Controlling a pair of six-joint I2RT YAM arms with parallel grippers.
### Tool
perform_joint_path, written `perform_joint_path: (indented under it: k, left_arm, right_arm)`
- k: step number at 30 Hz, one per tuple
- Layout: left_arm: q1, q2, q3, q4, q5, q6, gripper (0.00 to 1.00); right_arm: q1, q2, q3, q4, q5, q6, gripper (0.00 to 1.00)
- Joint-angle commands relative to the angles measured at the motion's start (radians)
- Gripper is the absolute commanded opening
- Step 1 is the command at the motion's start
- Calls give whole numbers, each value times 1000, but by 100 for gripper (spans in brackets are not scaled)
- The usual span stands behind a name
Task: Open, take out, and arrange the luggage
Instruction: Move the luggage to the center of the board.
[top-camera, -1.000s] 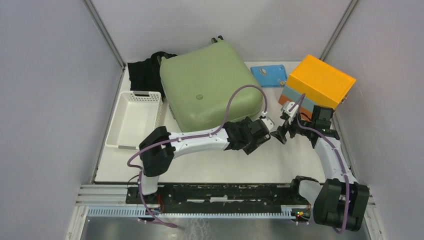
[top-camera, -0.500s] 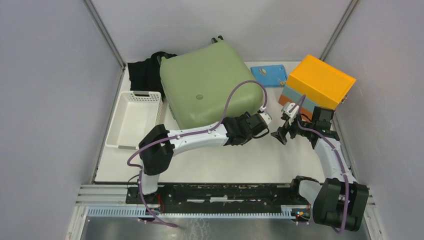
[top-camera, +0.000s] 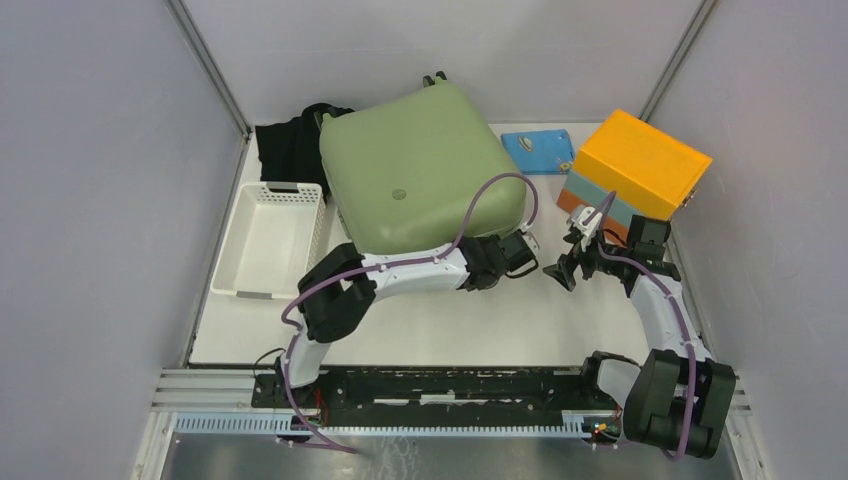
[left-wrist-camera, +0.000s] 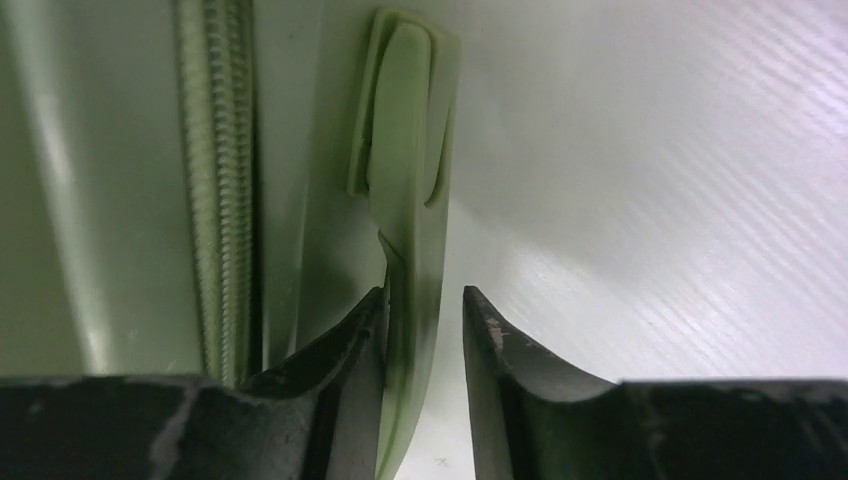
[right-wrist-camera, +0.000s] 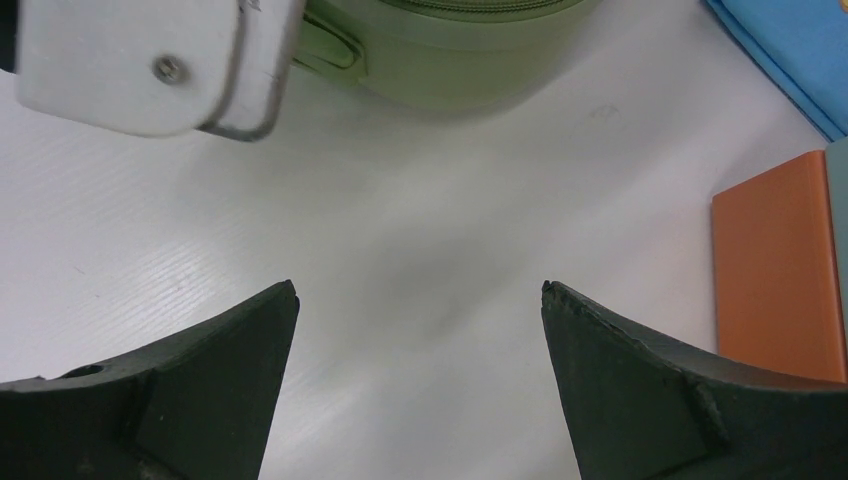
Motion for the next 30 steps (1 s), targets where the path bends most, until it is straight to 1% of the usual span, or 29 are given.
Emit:
perform_joint_path:
  k: [1,4,6,8,9,13,16,19,25,30]
  left_arm:
    - [5,26,27,23,-8,61,36]
    - [4,37,25,26,-3,77,23]
    - [4,34,23,32,23,86,12]
    - [1,19,7,50,54,102,4]
    - [-3,6,-7,63,69,112,2]
    - [-39,-61,-79,123,121,177,2]
    - [-91,-106,-155,163,175,236,2]
    - [-143,-135,-212,183,199,267,2]
    - [-209,-177,-266,182,217,231,2]
    - [-288,-240,-313,183,239,205,2]
  right_arm:
    - [-4,-3,27,-5,-36,-12,98]
    - [-3,-3,30,-8,-39,-13,98]
    - [-3,-3,32,-9,-38,-14,98]
    - [-3,-5,35,-15,-30,-17,98]
    - [-3,-8,34,-13,-23,-17,98]
    - [-4,-11,34,-6,8,-10,98]
    - [-5,-8,40,2,46,4,98]
    - [-16,-11,42,9,74,19,98]
    - [-44,-23,36,23,71,45,98]
    - [-52,-24,36,23,63,50,98]
